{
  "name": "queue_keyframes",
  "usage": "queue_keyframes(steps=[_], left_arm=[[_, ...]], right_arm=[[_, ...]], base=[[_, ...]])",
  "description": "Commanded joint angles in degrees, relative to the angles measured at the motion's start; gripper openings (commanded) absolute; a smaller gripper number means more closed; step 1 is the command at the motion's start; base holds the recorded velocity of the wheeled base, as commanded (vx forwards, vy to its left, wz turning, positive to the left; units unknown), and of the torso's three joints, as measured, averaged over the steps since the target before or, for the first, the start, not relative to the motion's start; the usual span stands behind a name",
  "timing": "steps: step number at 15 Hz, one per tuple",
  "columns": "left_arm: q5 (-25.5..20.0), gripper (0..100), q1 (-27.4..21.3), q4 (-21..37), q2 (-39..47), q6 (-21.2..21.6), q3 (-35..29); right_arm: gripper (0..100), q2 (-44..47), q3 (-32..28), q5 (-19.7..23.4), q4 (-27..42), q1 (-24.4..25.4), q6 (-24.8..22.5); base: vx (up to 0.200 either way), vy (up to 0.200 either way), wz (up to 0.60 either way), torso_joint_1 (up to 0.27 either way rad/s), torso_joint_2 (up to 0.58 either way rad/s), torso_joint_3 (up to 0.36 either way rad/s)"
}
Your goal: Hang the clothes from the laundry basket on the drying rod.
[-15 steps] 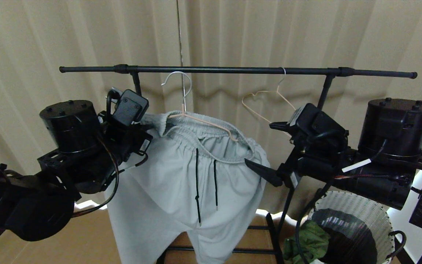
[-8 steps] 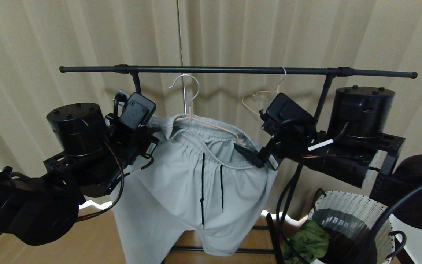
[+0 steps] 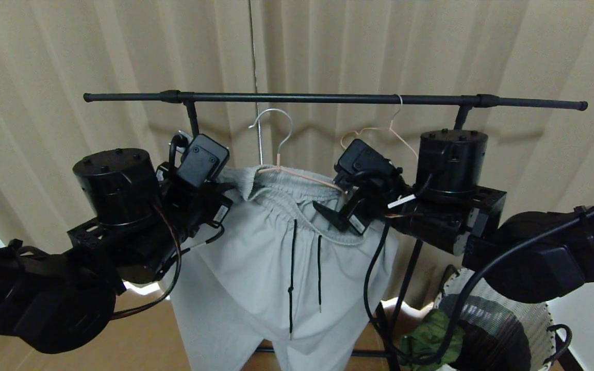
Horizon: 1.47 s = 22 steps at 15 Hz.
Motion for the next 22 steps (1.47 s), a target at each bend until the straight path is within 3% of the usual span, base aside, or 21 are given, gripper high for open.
queue_keyframes(steps=[1, 9, 13, 14, 17, 22], left_arm=[[-0.08, 0, -0.03, -0.06, -0.06, 0.00, 0.07], [-1.75, 0, -0.56, -2.43, 0.29, -0.52, 1.30], [-3.07, 0, -2.58, -2.35, -1.47, -2.98, 3.67], [-3.42, 100, -3.02, -2.26, -2.35, -3.07, 4.29], [-4.39, 100, -4.78, -1.99, -5.43, -4.92, 6.13], [-4.74, 100, -5.92, -1.29, -11.23, -5.18, 10.09]], right_arm=[[0, 0.53, -0.10, 0.01, -0.10, 0.14, -0.01], [0, 0.61, 0.16, 0.10, -0.45, 0.23, 0.16], [0, -0.44, 1.48, 0.10, -1.07, 0.23, 0.43], [0, -0.79, 2.19, 0.01, -2.12, 0.23, 0.43], [0, -1.23, 3.59, -0.69, -5.11, -0.03, 0.34], [0, -4.40, 3.59, -2.63, -4.41, -2.67, 0.34]], base=[[0.000, 0.000, 0.00, 0.000, 0.00, 0.000], [0.000, 0.000, 0.00, 0.000, 0.00, 0.000], [0.000, 0.000, 0.00, 0.000, 0.00, 0.000], [0.000, 0.000, 0.00, 0.000, 0.00, 0.000], [0.000, 0.000, 0.00, 0.000, 0.00, 0.000], [0.000, 0.000, 0.00, 0.000, 0.00, 0.000]])
